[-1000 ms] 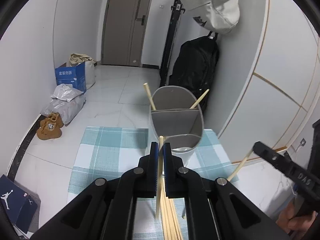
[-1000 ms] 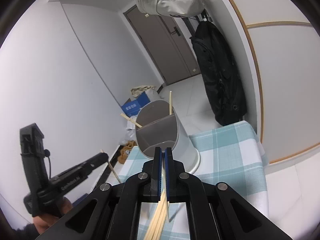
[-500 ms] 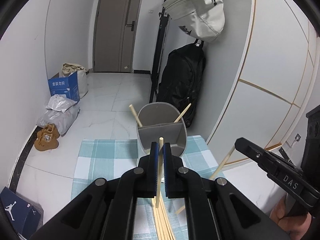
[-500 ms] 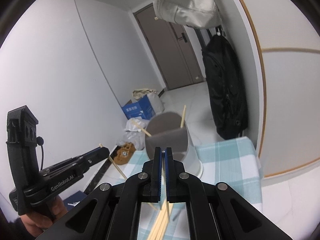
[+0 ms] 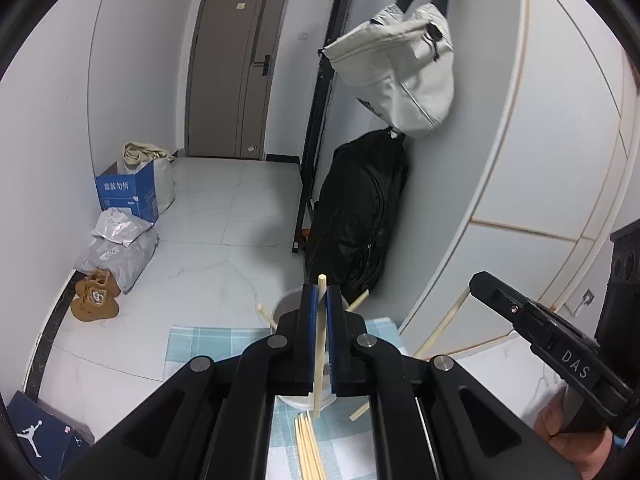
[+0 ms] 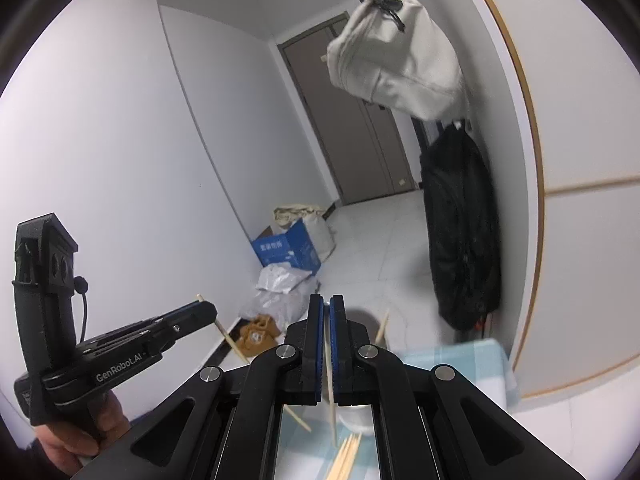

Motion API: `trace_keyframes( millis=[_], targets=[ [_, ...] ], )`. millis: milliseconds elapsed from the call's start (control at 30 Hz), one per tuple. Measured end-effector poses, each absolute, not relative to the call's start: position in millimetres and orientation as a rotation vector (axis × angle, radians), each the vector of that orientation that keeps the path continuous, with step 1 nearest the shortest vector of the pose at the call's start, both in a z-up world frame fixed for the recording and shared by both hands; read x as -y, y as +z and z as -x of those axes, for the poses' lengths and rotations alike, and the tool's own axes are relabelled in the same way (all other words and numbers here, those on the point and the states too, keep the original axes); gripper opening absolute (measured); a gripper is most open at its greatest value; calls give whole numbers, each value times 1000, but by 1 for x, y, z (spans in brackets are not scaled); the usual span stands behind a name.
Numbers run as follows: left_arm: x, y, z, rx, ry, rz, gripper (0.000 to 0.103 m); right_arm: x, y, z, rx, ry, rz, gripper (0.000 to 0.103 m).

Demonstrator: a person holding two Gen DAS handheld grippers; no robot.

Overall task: Organize utensils
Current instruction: 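Lift the chopstick with the right gripper and carry it over the holder, then open the right gripper to drop the chopstick into the white holder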

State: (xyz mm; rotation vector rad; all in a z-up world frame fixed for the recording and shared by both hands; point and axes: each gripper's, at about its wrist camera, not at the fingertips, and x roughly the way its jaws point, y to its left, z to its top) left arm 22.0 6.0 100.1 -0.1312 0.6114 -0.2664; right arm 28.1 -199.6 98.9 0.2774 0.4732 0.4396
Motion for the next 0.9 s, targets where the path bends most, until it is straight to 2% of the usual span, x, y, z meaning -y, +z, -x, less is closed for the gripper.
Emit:
trace_keyframes(
  millis=[433, 900],
  targets=[
    [-7, 129, -75, -561, -261, 132, 1, 190, 146, -97, -426, 441, -262, 2],
    [-21, 85, -120, -605, -236, 192, 1, 161, 113, -155, -447, 450, -147, 2]
  ],
)
